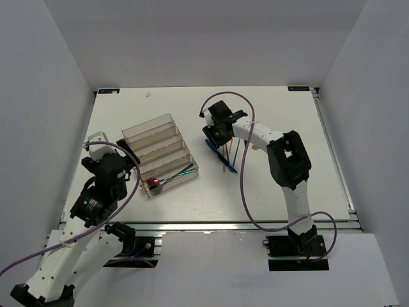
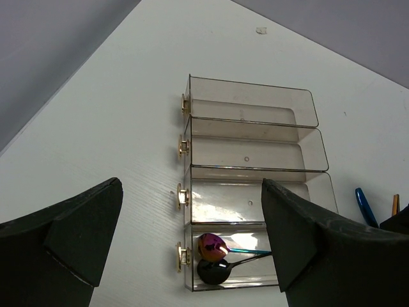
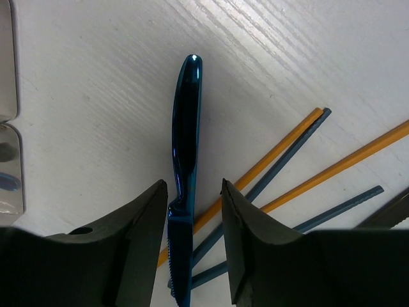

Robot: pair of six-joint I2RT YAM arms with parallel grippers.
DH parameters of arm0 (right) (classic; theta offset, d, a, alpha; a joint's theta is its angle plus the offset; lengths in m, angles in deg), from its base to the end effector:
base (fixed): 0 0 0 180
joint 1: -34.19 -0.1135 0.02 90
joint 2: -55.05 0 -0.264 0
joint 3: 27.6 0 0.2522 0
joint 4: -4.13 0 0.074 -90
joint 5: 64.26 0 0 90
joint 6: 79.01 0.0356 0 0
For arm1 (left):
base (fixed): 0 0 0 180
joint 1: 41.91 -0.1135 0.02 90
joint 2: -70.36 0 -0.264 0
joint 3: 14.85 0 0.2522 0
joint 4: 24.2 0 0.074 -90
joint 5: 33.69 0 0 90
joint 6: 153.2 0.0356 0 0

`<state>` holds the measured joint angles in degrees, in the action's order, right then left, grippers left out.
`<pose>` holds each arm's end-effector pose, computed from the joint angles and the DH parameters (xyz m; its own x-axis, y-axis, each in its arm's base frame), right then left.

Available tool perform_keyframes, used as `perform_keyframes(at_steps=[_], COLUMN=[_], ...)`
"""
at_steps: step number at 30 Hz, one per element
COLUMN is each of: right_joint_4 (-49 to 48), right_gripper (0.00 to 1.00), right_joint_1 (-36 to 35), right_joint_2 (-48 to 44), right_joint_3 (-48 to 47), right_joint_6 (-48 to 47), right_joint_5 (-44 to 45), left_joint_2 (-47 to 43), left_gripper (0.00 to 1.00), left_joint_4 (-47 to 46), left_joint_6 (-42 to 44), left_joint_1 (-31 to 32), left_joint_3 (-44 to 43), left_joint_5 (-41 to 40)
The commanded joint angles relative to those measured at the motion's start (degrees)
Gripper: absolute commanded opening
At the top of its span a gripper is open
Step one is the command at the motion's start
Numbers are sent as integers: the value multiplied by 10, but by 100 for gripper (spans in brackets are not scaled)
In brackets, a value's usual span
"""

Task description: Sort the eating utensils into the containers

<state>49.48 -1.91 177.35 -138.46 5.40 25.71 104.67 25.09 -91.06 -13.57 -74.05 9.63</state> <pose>0.3784 0.2759 0.1949 -0.6154 -0.5693 -0.5451 -0.6525 0.7560 -0.0529 0.1182 -0.0343 0.3278 -0.2011 -0.2558 -0.9456 -0.3975 0.9036 -0.1599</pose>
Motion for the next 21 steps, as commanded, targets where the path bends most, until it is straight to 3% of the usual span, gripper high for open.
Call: perform_keyframes(at_steps=[1, 21], right_joint_4=[21, 60], right_gripper=[45, 38], right_joint_1=[-5, -20], right_joint_2=[10, 55], right_joint_3=[-27, -27], right_joint_6=[-7, -12], right_joint_5=[-16, 21], left_joint_2=[-2, -2], left_gripper=[98, 98], left_joint_4=[-6, -10], left_joint_6=[6, 10], left_joint_1=[0, 0], left_joint_3=[2, 3], left_joint_5=[10, 20])
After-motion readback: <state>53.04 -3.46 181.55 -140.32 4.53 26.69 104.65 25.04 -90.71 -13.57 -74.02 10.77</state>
